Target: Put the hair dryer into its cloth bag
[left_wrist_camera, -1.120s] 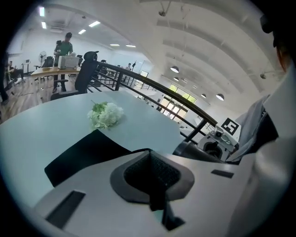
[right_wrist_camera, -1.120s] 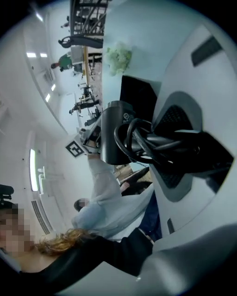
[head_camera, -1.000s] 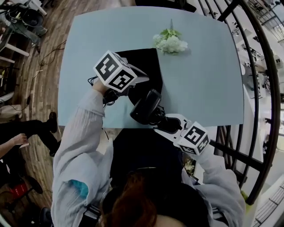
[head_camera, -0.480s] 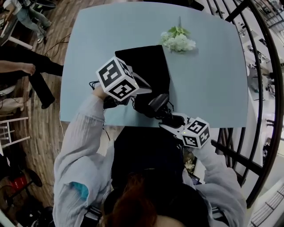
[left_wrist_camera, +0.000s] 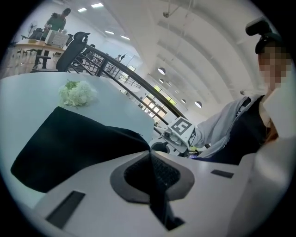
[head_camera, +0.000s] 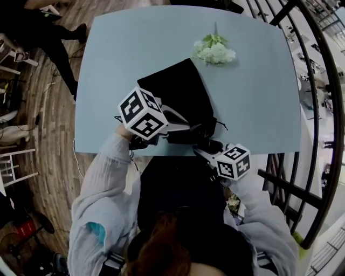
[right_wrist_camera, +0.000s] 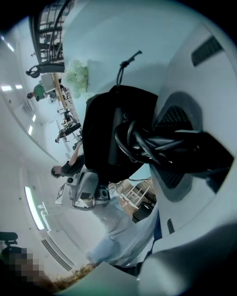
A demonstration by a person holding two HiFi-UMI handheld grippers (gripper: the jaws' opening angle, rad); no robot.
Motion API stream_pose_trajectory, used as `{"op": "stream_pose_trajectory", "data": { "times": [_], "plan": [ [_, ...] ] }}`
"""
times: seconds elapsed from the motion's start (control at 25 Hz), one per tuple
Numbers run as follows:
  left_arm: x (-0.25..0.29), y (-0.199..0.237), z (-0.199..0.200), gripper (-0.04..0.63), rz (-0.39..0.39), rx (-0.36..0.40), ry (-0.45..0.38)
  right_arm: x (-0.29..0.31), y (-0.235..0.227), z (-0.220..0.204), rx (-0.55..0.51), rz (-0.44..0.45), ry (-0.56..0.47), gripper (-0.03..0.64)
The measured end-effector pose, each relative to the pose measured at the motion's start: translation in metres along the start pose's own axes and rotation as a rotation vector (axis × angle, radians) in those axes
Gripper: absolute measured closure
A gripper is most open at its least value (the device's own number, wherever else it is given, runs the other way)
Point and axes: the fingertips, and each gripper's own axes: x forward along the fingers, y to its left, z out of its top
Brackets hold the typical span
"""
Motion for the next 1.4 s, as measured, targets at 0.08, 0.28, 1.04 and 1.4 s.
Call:
{"op": "stream_pose_trajectory", "data": {
  "times": [0.08,0.28,1.04,1.4],
  "plan": [
    [0.003,-0.009,-0.003,0.575,-0.026,0.001,-0.013,0.002,-0.001,0.005,0.053,-0.011,-0.033,0.413],
    [0.012,-0.025,-0.007,0.575,-0.058,0.007,-0.061,0.003,-0.005,0.033,0.16,-0.04,-0.128,0.413],
    [0.007,-0.064,-0.009,0.575,-0.07,0.076,-0.176,0.035,0.008,0.054,0.191,-0.072,-0.189,0.411],
    [0.007,-0.05,-0.023,0.575,0.004,0.045,-0.158,0.06,0.021,0.049,-0.194,-0.153,-0.121,0.411]
  ]
}}
